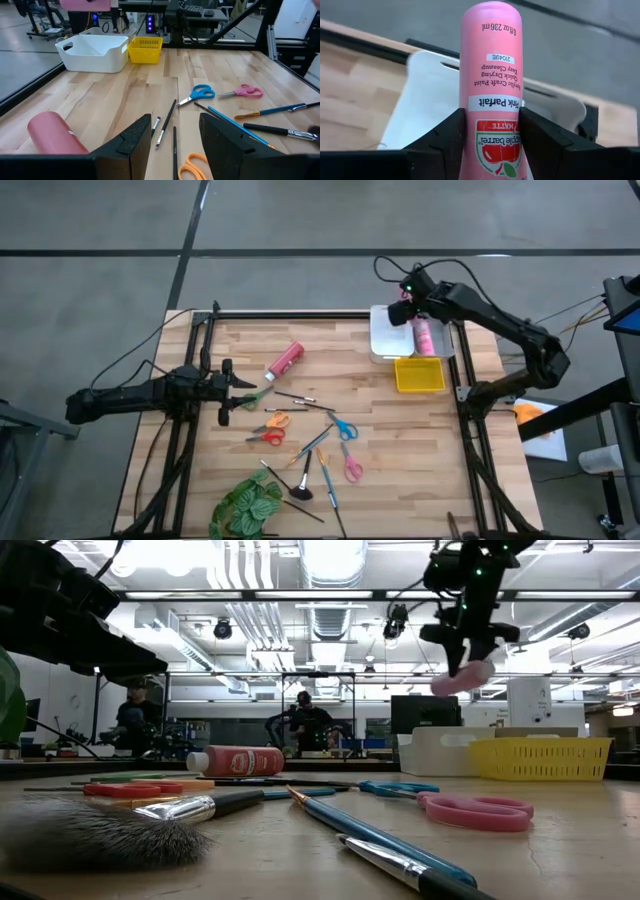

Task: Pick & Place Paint Supplies
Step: Put the pink paint bottle into the gray bin

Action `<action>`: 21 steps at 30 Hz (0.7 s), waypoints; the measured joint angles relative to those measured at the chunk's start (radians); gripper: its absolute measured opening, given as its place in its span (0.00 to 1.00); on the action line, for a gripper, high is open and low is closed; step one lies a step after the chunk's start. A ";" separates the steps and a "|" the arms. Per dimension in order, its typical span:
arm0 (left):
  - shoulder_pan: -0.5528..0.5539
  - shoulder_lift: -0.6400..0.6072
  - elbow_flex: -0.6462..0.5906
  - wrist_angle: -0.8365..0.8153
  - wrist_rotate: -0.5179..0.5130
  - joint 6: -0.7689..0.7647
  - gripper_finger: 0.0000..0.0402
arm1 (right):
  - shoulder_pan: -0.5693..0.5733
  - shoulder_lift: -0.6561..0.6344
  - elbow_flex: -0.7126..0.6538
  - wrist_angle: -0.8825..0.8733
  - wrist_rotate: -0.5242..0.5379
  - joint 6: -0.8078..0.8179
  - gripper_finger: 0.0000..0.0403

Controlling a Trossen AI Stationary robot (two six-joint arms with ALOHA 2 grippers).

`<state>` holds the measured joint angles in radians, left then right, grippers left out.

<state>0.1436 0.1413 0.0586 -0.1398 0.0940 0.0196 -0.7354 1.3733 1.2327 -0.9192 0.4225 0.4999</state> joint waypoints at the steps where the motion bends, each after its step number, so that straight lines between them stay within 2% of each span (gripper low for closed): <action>1: 0.000 0.000 0.000 0.000 0.000 0.000 0.42 | -0.013 -0.008 -0.018 0.000 0.000 0.022 0.41; 10: 0.000 0.000 0.000 0.000 0.000 0.000 0.42 | -0.118 -0.057 -0.191 0.005 -0.001 0.142 0.41; 15: 0.000 0.000 0.000 0.000 0.000 0.000 0.42 | -0.128 -0.078 -0.256 0.014 0.000 0.188 0.41; 21: 0.000 0.000 0.000 0.000 0.000 0.000 0.42 | -0.120 -0.050 -0.267 0.031 0.064 0.192 0.41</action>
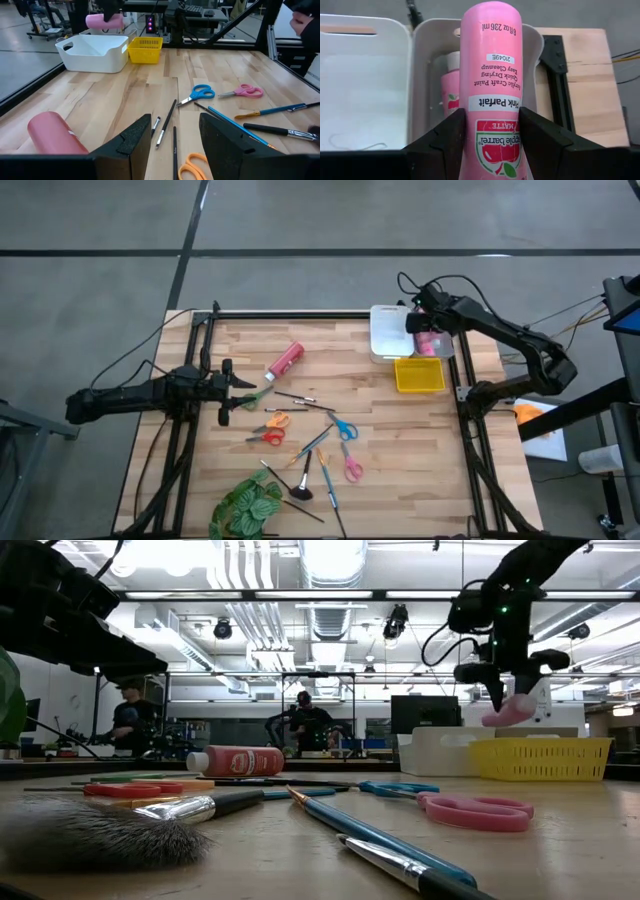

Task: Pick & Place Paint Supplies
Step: Put the pink paint bottle into the gray bin

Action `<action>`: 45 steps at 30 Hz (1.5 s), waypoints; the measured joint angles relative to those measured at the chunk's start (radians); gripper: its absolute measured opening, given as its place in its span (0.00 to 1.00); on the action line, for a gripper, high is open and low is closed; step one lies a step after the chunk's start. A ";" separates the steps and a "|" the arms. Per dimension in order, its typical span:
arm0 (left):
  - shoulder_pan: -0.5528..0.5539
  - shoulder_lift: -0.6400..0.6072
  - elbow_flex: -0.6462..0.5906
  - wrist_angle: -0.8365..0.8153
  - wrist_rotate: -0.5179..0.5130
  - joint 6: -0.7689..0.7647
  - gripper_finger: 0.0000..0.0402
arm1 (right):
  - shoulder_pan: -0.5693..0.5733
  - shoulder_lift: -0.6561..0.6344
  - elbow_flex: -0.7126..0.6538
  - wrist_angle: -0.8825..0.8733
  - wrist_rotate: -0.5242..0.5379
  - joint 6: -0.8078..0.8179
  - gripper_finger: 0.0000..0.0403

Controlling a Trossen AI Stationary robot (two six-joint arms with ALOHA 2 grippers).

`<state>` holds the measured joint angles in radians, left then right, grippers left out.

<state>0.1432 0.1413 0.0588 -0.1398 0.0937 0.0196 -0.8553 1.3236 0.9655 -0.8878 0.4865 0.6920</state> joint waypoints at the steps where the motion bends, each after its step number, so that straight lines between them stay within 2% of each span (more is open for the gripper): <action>1: 0.000 0.000 0.000 0.000 0.000 0.000 0.42 | 0.000 0.009 -0.002 0.005 0.007 -0.004 0.41; 16: 0.000 0.000 0.000 0.000 0.000 0.000 0.42 | -0.001 0.163 0.011 0.043 -0.024 -0.015 0.41; 21: 0.000 0.000 0.000 0.000 0.000 0.000 0.42 | -0.002 0.165 0.012 0.048 -0.040 -0.014 0.42; 30: 0.000 0.000 0.000 0.000 0.000 0.000 0.42 | -0.006 0.164 0.012 0.051 -0.050 -0.011 0.59; 45: 0.000 0.000 0.000 0.000 0.000 0.000 0.42 | -0.006 0.136 0.011 0.050 -0.080 -0.009 0.60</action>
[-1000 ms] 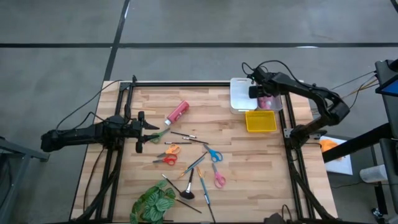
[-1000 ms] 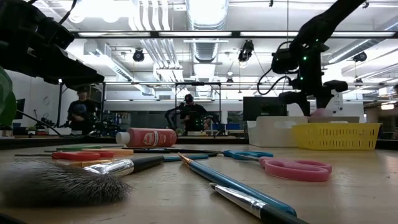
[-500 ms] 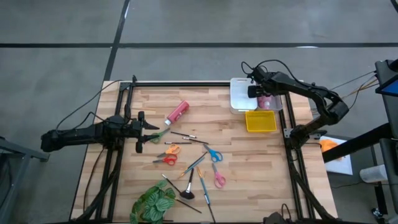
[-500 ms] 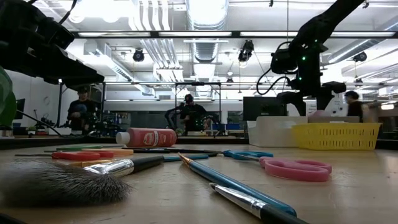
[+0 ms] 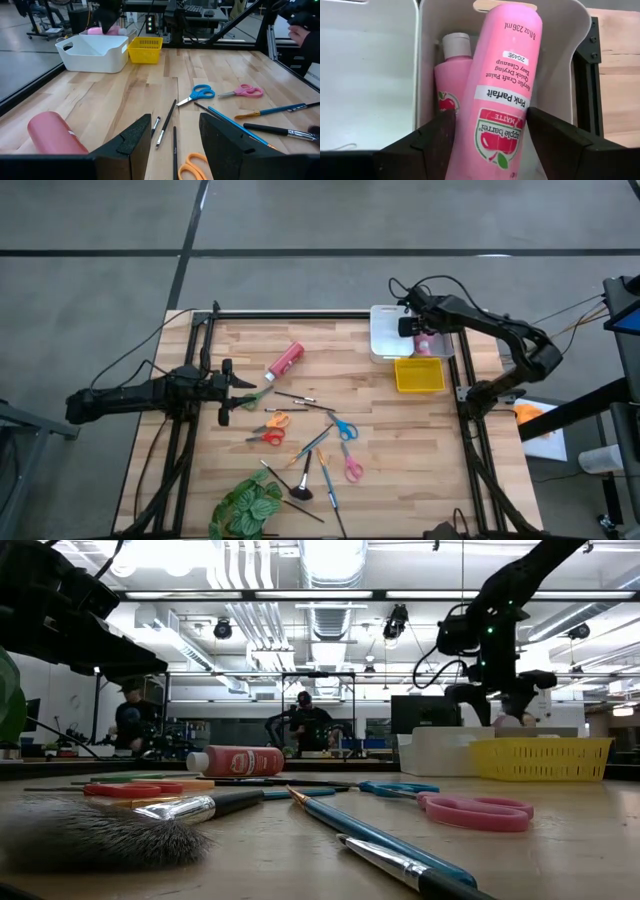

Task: Pick & Place Paint Supplies
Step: Put the pink paint bottle into the gray bin, then put the red paint bottle into the gray bin

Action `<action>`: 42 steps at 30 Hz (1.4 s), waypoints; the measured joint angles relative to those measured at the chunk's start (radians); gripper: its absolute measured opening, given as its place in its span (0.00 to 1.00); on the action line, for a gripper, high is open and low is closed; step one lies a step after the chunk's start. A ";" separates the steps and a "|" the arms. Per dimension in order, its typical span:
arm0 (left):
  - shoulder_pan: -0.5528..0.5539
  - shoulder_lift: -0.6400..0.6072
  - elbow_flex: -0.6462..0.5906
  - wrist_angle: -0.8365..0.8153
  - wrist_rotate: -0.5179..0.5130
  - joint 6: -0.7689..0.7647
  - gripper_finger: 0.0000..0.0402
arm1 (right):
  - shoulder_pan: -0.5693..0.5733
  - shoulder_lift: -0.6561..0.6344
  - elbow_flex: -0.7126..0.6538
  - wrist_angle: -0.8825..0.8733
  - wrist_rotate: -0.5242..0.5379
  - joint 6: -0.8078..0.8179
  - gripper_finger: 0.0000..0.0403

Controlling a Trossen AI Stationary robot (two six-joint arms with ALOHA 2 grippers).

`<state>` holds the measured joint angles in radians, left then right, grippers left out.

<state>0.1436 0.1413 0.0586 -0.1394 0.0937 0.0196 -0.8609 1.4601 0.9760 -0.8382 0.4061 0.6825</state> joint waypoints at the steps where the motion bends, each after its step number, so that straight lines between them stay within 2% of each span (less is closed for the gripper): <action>1: 0.000 0.000 0.000 0.000 0.000 0.000 0.42 | 0.001 -0.010 0.000 -0.004 0.000 0.006 0.60; 12: 0.000 0.000 0.000 0.000 0.000 0.000 0.42 | -0.001 -0.100 0.000 -0.034 0.012 0.017 0.60; 15: 0.000 0.000 0.000 0.000 0.000 0.000 0.42 | -0.001 -0.119 0.004 -0.019 -0.015 0.005 0.60; 19: 0.000 0.000 0.000 0.000 0.000 0.000 0.42 | 0.001 -0.152 0.026 0.101 -0.145 -0.090 0.60; 25: 0.000 0.000 0.000 0.000 0.000 0.000 0.42 | 0.021 -0.167 0.029 0.420 -0.405 -0.321 0.60; 32: 0.000 0.000 0.000 0.000 0.000 0.000 0.42 | 0.069 -0.087 0.030 0.773 -0.680 -0.601 0.60; 38: 0.000 0.000 0.000 0.000 0.000 0.000 0.42 | 0.109 0.058 0.112 0.808 -0.851 -0.824 0.60; 42: 0.000 0.000 0.000 0.000 0.000 0.000 0.42 | 0.134 0.172 0.214 0.771 -0.907 -0.875 0.60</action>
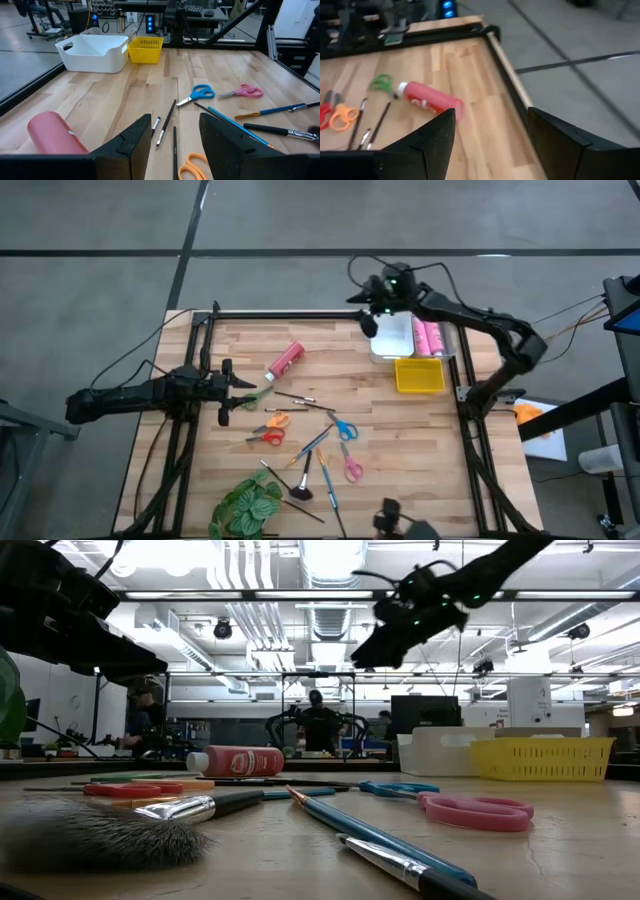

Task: Pick & Place Paint Supplies
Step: Put the red paint bottle into the gray bin

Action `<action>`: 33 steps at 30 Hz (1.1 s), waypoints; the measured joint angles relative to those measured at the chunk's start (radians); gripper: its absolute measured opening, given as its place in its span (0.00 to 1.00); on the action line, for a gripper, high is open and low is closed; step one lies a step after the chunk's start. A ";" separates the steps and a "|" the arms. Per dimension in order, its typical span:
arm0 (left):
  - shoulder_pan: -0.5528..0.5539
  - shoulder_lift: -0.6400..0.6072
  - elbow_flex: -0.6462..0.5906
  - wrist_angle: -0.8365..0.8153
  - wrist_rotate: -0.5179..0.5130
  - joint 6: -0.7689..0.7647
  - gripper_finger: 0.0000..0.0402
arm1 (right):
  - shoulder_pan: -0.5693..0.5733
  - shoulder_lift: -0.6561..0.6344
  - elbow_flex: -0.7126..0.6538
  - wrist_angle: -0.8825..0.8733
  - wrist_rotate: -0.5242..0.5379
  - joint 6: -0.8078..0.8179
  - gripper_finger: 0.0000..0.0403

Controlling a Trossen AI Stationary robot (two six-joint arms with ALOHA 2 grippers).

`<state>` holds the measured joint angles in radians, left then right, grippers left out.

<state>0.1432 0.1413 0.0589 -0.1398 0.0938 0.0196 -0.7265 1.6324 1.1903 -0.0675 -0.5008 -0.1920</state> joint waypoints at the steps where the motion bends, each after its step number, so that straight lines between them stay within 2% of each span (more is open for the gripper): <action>1: 0.000 0.000 0.000 0.000 0.000 0.000 0.42 | 0.003 0.026 0.027 -0.013 -0.012 0.001 0.60; 5: 0.000 0.000 0.000 0.000 0.000 0.000 0.42 | 0.002 0.106 0.112 -0.029 -0.145 -0.037 0.60; 8: 0.000 0.000 0.000 0.000 0.000 0.000 0.42 | 0.002 0.152 0.152 -0.031 -0.255 -0.190 0.60; 10: 0.000 0.000 0.000 0.000 0.000 0.000 0.42 | 0.009 0.182 0.171 -0.033 -0.286 -0.307 0.60; 13: 0.000 0.000 0.000 0.000 0.000 0.000 0.42 | 0.029 0.217 0.201 -0.027 -0.291 -0.429 0.60; 17: 0.000 0.000 0.000 0.000 0.000 0.000 0.42 | 0.065 0.274 0.247 -0.025 -0.287 -0.474 0.60; 26: 0.000 0.000 0.000 0.000 0.000 0.000 0.42 | 0.163 0.431 0.401 -0.063 -0.286 -0.468 0.60; 33: 0.000 0.000 0.000 0.000 0.000 0.000 0.42 | 0.202 0.581 0.581 -0.218 -0.283 -0.470 0.60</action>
<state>0.1436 0.1413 0.0587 -0.1398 0.0938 0.0196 -0.5249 2.2136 1.7716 -0.2856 -0.7835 -0.6621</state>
